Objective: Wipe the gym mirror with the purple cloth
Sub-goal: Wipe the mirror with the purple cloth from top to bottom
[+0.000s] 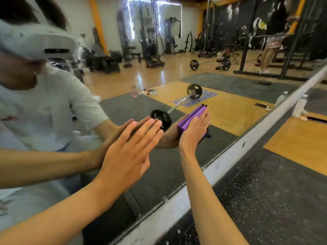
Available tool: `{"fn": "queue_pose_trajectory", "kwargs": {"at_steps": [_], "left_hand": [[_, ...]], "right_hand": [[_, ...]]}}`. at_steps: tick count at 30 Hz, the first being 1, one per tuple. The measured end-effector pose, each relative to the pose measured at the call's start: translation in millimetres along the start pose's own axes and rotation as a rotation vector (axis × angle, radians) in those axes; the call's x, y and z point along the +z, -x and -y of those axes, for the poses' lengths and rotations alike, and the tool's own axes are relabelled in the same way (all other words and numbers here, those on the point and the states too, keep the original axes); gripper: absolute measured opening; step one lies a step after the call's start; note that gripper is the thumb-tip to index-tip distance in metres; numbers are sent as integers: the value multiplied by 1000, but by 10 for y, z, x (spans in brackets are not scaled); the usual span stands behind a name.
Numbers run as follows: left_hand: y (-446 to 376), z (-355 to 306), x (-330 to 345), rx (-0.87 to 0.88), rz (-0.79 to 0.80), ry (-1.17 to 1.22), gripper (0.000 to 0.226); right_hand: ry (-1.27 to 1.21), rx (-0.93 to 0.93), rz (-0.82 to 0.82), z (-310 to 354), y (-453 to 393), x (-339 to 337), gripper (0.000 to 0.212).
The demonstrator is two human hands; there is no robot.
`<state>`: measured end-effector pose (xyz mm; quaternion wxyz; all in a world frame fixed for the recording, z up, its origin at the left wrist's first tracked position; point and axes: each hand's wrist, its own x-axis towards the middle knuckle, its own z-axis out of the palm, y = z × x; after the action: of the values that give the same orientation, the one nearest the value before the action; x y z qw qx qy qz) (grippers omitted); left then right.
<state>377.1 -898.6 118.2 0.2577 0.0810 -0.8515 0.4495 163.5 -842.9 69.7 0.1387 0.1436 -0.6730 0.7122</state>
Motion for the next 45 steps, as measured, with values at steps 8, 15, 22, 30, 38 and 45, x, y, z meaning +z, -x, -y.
{"fn": "queue_pose_trajectory", "kwargs": {"at_steps": [8, 15, 22, 30, 38, 45], "left_hand": [[-30, 669, -349, -96, -24, -39, 80], [-99, 1199, -655, -123, 2, -38, 74], [-495, 1797, -1067, -113, -34, -77, 76], [-784, 2670, -1706, -113, 41, -49, 78], [-851, 3930, -2460, 1, 113, -109, 78], [-1223, 4865, -3048, 9, 98, -137, 85]], "right_hand": [[112, -419, 74, 1350, 147, 242, 63], [159, -832, 163, 2338, 94, 337, 61], [84, -466, -15, 2341, -741, 262, 63], [37, 80, -19, 2959, -441, 351, 59], [54, -5, -4, 4511, 134, 736, 58], [100, -138, 2, 5940, 82, 936, 58]]}}
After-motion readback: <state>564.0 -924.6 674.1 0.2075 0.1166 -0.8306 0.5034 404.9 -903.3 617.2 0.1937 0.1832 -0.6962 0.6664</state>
